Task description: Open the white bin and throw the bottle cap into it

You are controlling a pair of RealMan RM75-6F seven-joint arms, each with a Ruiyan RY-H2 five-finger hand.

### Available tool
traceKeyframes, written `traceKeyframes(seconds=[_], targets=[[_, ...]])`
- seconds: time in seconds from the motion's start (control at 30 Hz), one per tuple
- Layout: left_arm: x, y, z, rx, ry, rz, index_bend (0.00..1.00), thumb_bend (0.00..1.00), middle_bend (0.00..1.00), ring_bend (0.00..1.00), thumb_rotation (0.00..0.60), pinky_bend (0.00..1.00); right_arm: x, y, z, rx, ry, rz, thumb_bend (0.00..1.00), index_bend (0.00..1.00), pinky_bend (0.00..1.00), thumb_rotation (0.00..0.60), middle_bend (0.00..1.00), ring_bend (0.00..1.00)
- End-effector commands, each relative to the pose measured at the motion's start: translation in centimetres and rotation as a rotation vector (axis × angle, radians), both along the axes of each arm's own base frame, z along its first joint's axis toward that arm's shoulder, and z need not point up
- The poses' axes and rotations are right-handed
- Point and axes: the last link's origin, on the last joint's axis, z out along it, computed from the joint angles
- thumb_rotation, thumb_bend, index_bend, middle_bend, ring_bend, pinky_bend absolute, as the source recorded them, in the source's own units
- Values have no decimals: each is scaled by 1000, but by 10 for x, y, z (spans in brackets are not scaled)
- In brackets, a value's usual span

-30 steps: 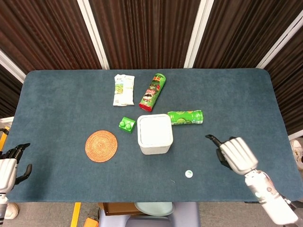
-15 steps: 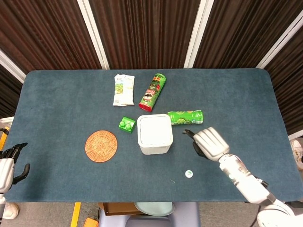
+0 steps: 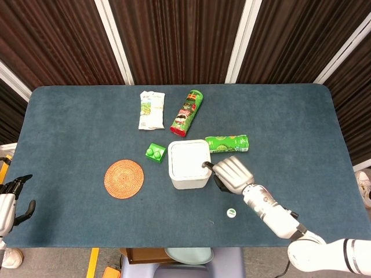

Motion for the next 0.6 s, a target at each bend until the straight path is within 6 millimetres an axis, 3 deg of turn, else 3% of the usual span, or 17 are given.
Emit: traceKeyframes(seconds=[0.03,0.6], targets=[[0,0,0,-2,0,-1,186,428,231,260,600,394,0,-1,-3,2,3,-6,769,374,769,600,867,879],[1,0,-1,-7,2,1,186,428,231,260,600,394,1,-4,-11,19,-11,-11,769,374,770,600,867,879]])
